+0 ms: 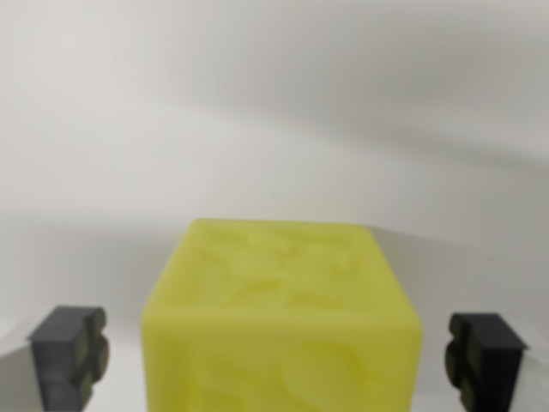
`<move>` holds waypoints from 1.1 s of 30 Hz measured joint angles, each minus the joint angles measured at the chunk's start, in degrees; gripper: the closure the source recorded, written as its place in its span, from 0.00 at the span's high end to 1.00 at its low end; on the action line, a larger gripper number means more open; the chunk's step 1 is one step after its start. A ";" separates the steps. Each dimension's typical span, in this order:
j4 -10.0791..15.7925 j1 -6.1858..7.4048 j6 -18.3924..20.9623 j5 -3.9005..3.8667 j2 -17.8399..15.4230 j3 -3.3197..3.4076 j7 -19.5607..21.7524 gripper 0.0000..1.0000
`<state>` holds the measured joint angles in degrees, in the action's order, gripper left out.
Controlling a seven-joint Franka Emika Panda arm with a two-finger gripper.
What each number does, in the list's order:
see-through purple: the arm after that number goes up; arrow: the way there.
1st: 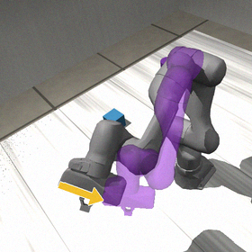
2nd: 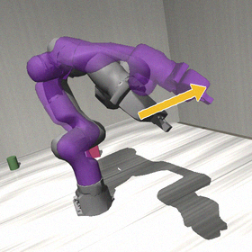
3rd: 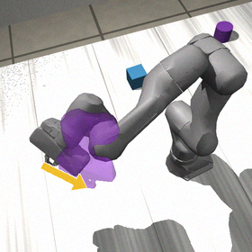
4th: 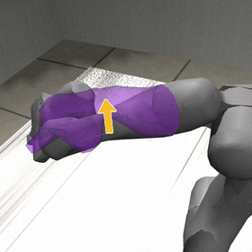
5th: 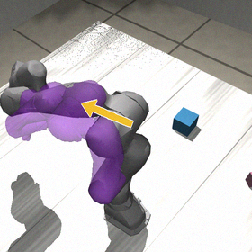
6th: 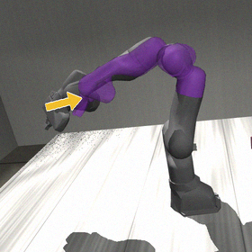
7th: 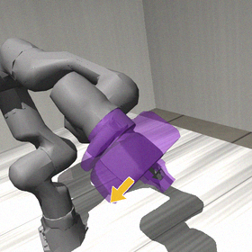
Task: Pick yellow cube
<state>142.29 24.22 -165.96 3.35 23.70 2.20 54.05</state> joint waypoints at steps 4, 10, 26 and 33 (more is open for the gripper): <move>0.71 0.42 -1.77 0.68 1.09 -0.05 -0.29 1.00; 1.05 0.89 -2.43 1.50 1.45 0.12 -0.86 0.00; 2.58 0.60 1.81 -0.37 -4.36 0.22 0.60 0.00; 3.20 0.40 4.26 -1.18 -7.43 0.19 1.20 0.00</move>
<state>145.49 24.62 -161.70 2.17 16.27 2.39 55.26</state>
